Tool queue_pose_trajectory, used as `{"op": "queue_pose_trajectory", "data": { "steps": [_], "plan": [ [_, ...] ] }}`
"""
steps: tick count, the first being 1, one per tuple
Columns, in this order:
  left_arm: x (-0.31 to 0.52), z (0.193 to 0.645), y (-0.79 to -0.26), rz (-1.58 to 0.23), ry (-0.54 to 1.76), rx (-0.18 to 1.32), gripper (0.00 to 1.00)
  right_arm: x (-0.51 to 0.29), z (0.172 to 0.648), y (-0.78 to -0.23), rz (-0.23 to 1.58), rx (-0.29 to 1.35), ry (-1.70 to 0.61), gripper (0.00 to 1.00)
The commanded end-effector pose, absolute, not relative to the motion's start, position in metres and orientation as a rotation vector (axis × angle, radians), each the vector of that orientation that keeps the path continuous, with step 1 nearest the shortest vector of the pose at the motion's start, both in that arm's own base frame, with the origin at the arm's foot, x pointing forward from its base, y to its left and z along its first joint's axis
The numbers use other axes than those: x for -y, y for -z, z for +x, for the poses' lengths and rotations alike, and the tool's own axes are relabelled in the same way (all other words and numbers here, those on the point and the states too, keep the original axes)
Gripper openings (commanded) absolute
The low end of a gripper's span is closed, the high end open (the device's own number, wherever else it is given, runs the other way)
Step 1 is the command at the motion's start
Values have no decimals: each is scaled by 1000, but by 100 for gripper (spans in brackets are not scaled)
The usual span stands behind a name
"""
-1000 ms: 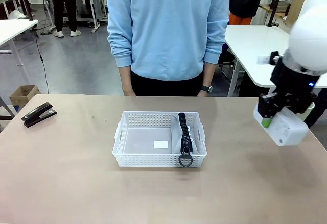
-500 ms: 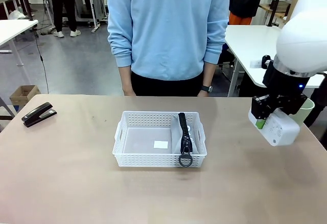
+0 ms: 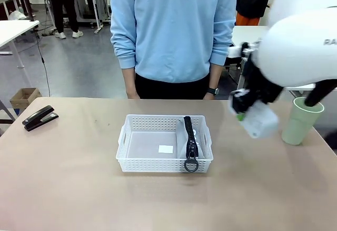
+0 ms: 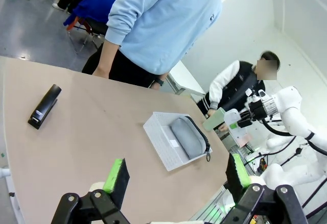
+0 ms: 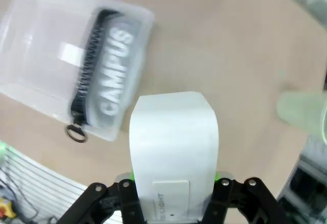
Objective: Efficiently arrange items inside the basket to fit them all.
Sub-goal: Pick up the Digital clock and place it inside the Organizing basket.
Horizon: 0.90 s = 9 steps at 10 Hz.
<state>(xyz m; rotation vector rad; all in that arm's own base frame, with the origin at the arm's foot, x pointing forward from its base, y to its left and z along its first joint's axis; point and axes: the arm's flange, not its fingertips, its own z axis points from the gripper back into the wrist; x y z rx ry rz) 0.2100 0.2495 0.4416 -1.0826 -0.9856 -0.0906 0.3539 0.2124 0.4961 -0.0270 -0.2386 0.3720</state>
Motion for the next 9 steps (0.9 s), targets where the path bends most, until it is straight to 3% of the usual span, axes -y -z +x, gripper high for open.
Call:
{"op": "queue_pose_trajectory", "data": {
  "steps": [1,5,9],
  "plan": [
    [-249,210,-443,-1088,104,1010,100,-267,372,-489,9,235,-515,51],
    [-249,210,-443,-1088,104,1010,100,-380,388,-473,-14,325,-774,51],
    [-249,210,-443,-1088,104,1010,100,-434,421,-424,29,250,-930,51]
  ]
}}
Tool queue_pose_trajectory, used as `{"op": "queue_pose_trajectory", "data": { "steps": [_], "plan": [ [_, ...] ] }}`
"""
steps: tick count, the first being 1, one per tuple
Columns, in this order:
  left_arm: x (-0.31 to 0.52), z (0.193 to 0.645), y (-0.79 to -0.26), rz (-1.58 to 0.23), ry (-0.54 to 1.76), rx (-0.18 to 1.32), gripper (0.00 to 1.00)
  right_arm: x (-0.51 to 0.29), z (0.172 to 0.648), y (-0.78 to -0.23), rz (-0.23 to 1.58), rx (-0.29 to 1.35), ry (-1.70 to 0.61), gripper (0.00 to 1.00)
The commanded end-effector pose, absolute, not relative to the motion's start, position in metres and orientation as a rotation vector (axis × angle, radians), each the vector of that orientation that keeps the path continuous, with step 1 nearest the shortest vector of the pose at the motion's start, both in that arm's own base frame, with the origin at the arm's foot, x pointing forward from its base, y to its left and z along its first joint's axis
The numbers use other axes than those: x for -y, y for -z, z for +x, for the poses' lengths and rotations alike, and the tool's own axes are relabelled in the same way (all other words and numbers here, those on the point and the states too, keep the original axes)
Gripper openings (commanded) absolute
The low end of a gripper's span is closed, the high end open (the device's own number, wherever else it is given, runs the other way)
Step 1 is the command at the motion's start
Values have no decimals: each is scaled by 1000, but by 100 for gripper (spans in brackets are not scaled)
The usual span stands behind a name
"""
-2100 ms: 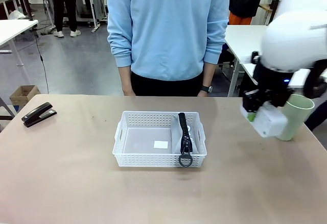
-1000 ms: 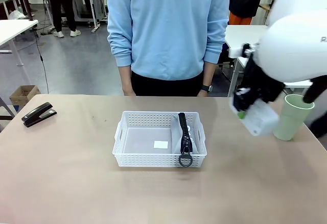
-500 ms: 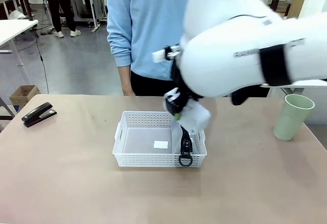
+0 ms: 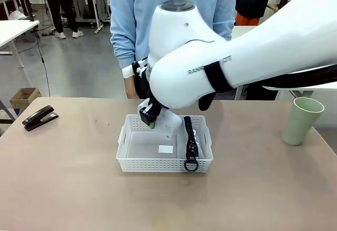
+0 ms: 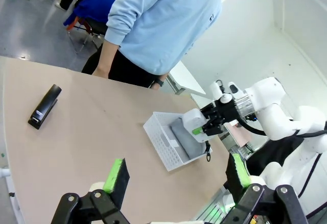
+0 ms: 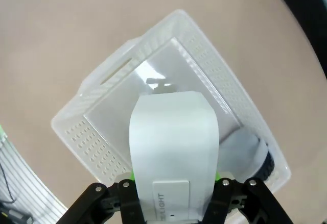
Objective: Efficiently arrange items inside the basket to fit them all.
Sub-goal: Pick up the Digital clock and place it inside the Organizing basket.
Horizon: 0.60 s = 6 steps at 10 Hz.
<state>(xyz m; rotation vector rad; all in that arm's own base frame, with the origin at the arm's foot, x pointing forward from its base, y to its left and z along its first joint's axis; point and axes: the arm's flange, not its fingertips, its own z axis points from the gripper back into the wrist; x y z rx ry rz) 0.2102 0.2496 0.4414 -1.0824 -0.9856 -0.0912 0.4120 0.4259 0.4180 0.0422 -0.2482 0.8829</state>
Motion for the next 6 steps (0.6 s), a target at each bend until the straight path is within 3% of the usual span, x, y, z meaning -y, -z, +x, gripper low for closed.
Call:
{"op": "queue_pose_trajectory", "data": {
  "steps": [1,6],
  "plan": [
    [-249,210,-443,-1088,104,1010,100,-438,429,-413,10,249,-935,51],
    [-249,210,-443,-1088,104,1010,100,-444,446,-356,45,150,-1017,51]
  ]
}}
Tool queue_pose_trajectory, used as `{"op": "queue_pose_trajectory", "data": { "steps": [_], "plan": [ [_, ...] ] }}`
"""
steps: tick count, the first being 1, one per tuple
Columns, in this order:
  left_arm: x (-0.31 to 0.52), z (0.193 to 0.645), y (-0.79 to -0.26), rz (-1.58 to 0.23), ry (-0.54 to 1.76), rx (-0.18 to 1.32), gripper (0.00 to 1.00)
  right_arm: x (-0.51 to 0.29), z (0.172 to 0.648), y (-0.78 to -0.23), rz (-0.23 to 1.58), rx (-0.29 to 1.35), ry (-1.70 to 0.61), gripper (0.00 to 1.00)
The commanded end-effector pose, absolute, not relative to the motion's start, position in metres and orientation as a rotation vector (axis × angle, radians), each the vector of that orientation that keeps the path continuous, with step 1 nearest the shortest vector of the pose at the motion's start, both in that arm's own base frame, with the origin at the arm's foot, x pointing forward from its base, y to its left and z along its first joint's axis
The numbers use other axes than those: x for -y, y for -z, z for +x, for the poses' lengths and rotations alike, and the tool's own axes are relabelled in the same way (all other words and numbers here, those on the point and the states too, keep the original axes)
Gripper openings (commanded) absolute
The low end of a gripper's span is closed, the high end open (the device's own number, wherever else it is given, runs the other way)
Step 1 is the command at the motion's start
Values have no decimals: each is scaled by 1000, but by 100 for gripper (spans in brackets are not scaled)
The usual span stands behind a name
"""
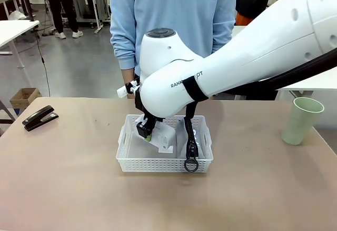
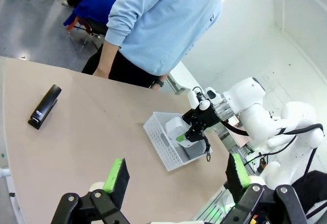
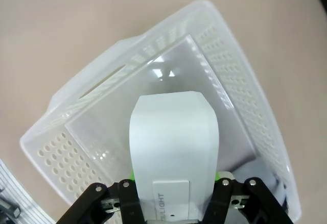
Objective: Efficiently arrange items inside the basket to fit them all.
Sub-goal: Pick up the Digital clock and place it inside the Organizing basket.
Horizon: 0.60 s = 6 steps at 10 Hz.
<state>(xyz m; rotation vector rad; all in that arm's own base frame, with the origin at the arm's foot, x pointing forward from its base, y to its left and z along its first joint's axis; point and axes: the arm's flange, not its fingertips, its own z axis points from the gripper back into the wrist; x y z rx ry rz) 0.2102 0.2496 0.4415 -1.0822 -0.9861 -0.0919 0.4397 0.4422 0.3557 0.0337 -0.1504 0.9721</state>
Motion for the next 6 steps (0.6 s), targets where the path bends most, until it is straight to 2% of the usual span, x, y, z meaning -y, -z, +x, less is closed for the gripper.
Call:
{"op": "queue_pose_trajectory", "data": {
  "steps": [1,6],
  "plan": [
    [-249,210,-443,-1088,104,1010,100,-441,446,-346,61,128,-1022,51],
    [-249,210,-443,-1088,104,1010,100,-436,446,-333,22,104,-1012,51]
  ]
}}
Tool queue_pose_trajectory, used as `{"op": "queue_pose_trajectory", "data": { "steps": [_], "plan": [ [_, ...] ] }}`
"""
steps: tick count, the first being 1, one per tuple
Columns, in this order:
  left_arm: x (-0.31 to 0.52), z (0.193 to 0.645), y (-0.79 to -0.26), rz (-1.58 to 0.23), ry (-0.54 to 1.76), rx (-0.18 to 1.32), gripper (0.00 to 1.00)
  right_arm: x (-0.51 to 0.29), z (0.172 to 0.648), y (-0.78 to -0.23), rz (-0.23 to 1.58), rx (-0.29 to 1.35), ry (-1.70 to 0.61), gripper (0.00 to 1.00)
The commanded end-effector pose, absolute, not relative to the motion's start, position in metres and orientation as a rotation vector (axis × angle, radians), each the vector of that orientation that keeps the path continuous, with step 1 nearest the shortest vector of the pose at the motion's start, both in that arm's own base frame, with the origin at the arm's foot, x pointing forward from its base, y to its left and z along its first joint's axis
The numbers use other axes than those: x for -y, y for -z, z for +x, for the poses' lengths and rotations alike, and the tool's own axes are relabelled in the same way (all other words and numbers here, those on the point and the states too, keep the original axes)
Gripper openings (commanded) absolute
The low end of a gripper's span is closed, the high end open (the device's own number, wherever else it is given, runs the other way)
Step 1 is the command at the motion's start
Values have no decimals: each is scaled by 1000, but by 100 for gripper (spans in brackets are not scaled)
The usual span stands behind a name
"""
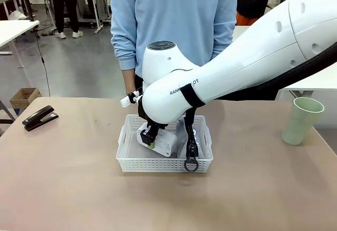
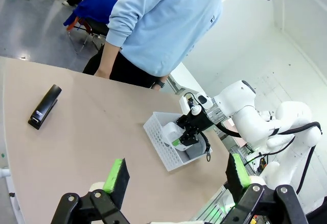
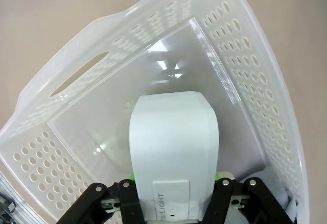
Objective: Efficiently arrange items inside the basket to fit them all.
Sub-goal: Pick up the Digital clock and place it inside the Organizing basket.
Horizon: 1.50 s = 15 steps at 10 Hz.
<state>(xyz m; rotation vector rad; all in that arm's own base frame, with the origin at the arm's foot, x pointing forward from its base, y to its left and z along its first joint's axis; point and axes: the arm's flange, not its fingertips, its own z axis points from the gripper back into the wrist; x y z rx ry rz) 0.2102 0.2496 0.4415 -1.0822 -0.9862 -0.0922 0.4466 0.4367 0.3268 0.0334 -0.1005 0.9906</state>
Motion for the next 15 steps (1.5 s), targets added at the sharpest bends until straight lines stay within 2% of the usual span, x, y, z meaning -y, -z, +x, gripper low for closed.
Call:
{"op": "queue_pose_trajectory", "data": {
  "steps": [1,3,4,11,13,15],
  "plan": [
    [-249,210,-443,-1088,104,1010,100,-437,445,-330,17,91,-1013,51],
    [-249,210,-443,-1088,104,1010,100,-437,445,-329,13,85,-1010,51],
    [-249,210,-443,-1088,104,1010,100,-437,445,-329,6,86,-1013,100],
    [-249,210,-443,-1088,104,1010,100,-430,438,-352,26,122,-1018,100],
    [-249,210,-443,-1088,104,1010,100,-408,428,-395,42,144,-992,100],
    [-249,210,-443,-1088,104,1010,100,-351,418,-456,102,149,-932,100]
  ]
}}
